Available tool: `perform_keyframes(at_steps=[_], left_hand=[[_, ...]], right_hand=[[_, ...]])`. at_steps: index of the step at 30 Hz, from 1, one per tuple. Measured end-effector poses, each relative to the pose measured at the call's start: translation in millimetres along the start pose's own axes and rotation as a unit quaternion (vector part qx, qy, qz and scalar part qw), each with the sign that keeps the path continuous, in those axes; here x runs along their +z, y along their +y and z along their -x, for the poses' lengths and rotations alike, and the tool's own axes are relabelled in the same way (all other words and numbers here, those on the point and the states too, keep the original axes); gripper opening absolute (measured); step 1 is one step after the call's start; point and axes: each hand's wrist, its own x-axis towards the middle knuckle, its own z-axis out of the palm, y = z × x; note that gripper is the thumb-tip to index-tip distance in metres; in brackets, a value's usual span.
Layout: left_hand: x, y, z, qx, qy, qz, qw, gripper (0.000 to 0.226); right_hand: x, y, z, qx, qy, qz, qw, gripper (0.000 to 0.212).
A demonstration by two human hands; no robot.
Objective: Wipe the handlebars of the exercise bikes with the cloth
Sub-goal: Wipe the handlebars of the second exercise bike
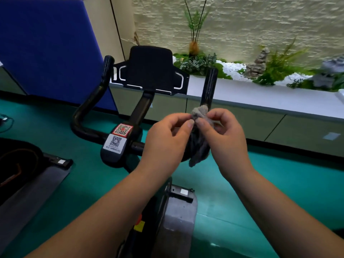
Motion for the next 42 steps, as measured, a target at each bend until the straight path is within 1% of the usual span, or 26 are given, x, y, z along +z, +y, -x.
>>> perform_keyframes(at_steps=[1, 4, 7, 8, 10, 12, 16, 19, 21, 24, 26, 29, 33, 35, 37, 42], left_hand=[[-1.8, 0.1, -2.2, 0.007, 0.005, -0.004, 1.0, 0.021], [-5.6, -2.8, -10.8, 0.029, 0.015, -0.041, 0.999, 0.034], [-6.4, -10.8, -23.6, 0.058, 0.028, -0.1, 0.993, 0.049], [-6.1, -12.5, -28.5, 0.064, 0.037, -0.109, 0.991, 0.05], [-4.2, -14.8, -38.6, 0.07, 0.051, -0.115, 0.99, 0.046], [-4.4, -16.2, -47.8, 0.067, 0.051, -0.116, 0.99, 0.042], [-0.8, -17.3, -77.3, 0.035, 0.027, -0.076, 0.996, 0.038], [11.5, -15.9, -100.6, 0.044, 0.019, -0.081, 0.996, 0.039], [25.7, -14.8, -114.0, 0.053, 0.023, -0.087, 0.994, 0.039], [46.5, -13.8, -131.1, 0.077, 0.048, -0.104, 0.99, 0.04], [56.2, -12.1, -143.1, 0.117, 0.076, -0.145, 0.979, 0.041], [69.6, -9.3, -165.0, 0.189, 0.106, -0.234, 0.948, 0.041], [90.0, -13.7, -185.3, 0.212, 0.07, -0.314, 0.923, 0.045], [96.6, -17.4, -187.2, 0.223, 0.07, -0.322, 0.917, 0.043], [98.0, -21.5, -185.1, 0.239, 0.076, -0.31, 0.917, 0.035], [95.7, -35.8, -161.0, 0.264, 0.054, -0.338, 0.902, 0.031]], right_hand=[[4.8, -0.2, 0.7, 0.007, 0.001, -0.013, 1.0, 0.007], [11.9, 1.7, -1.1, 0.009, -0.012, -0.014, 1.0, 0.023], [12.5, 0.6, -6.3, 0.015, -0.035, -0.048, 0.998, 0.03], [11.0, 0.2, -9.0, 0.015, -0.044, -0.05, 0.998, 0.03], [6.6, -1.0, -16.1, 0.002, -0.062, -0.011, 0.998, 0.029], [2.2, -1.2, -24.5, -0.006, -0.062, 0.024, 0.998, 0.023], [-18.4, 8.8, -58.7, 0.01, 0.025, 0.042, 0.999, 0.027], [-36.3, 20.7, -90.8, 0.043, 0.067, 0.057, 0.995, 0.028], [-44.3, 29.1, -111.9, 0.058, 0.066, 0.066, 0.994, 0.029], [-50.9, 40.0, -141.0, 0.071, 0.04, 0.076, 0.994, 0.031], [-53.3, 46.0, -158.7, 0.07, 0.015, 0.084, 0.994, 0.032], [-53.7, 52.6, -182.4, 0.069, -0.025, 0.075, 0.994, 0.035], [-51.6, 57.2, -202.1, 0.055, -0.061, 0.052, 0.995, 0.037], [-52.1, 57.5, -206.2, 0.044, -0.069, 0.041, 0.996, 0.037], [-53.4, 58.1, -209.2, 0.046, -0.067, 0.029, 0.996, 0.037], [-56.8, 63.2, -214.6, 0.058, -0.069, 0.018, 0.996, 0.044]])
